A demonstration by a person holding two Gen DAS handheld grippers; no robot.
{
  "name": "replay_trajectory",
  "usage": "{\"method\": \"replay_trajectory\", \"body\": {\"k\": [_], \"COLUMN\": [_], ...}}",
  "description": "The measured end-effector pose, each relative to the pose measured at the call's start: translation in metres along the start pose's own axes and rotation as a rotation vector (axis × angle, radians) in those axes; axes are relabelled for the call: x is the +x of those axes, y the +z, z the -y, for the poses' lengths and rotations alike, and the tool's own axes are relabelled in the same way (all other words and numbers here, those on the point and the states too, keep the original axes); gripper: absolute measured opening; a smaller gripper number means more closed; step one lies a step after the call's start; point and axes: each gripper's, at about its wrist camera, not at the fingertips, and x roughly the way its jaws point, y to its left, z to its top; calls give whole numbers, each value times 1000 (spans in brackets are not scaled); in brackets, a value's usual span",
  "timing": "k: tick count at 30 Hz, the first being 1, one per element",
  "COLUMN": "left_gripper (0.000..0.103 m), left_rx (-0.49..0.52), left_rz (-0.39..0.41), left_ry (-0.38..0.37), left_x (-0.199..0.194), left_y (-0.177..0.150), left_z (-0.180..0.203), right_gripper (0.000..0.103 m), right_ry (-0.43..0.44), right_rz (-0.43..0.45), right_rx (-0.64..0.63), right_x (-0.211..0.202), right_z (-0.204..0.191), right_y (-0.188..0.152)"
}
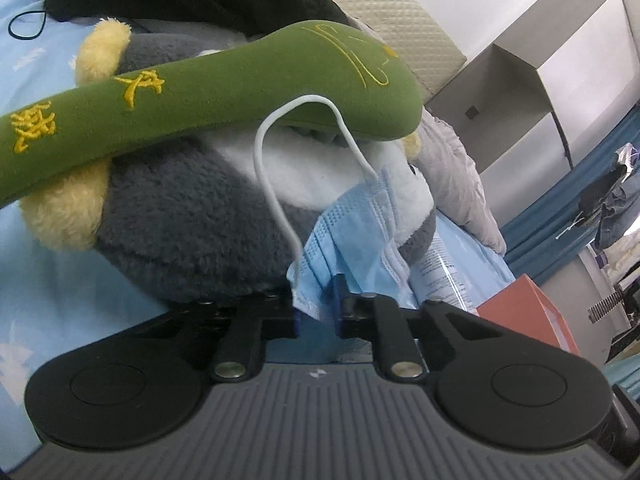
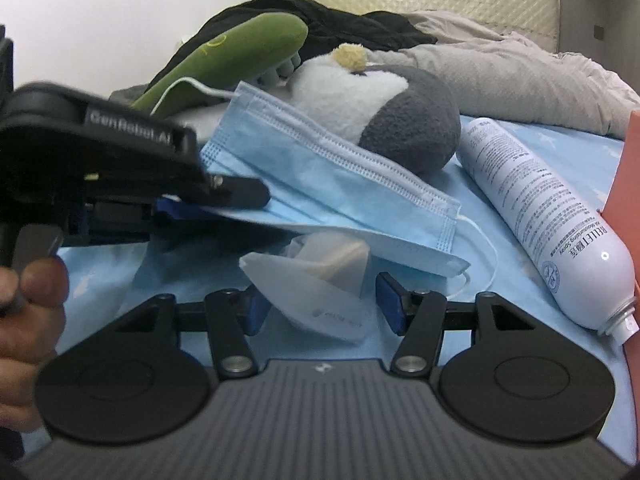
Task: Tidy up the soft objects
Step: 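Grasp the mask ear loop with the left tool while the right tool grasps the clear plastic wrapper, then lift the mask and plastic wrapper off the bed with both tools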
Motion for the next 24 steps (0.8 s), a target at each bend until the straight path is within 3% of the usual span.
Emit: {"method": "replay_trajectory", "body": {"k": [4, 11, 24], "left_gripper": [7, 6, 4], "left_rx": [21, 72, 135], "left_rz": [-2, -6, -11], "left_ry": [-7, -8, 56], "left_x": [-7, -15, -49], "left_y": [0, -5, -29], "left_z": [0, 17, 40], "right_gripper": [53, 44, 43], "right_ry": [-24, -29, -39], "right_rz": [25, 35, -10], "right_rx": [4, 28, 8], "right_x": [-2, -13, -58], "right_z": [0, 4, 4], "right_y": [1, 0, -16]}}
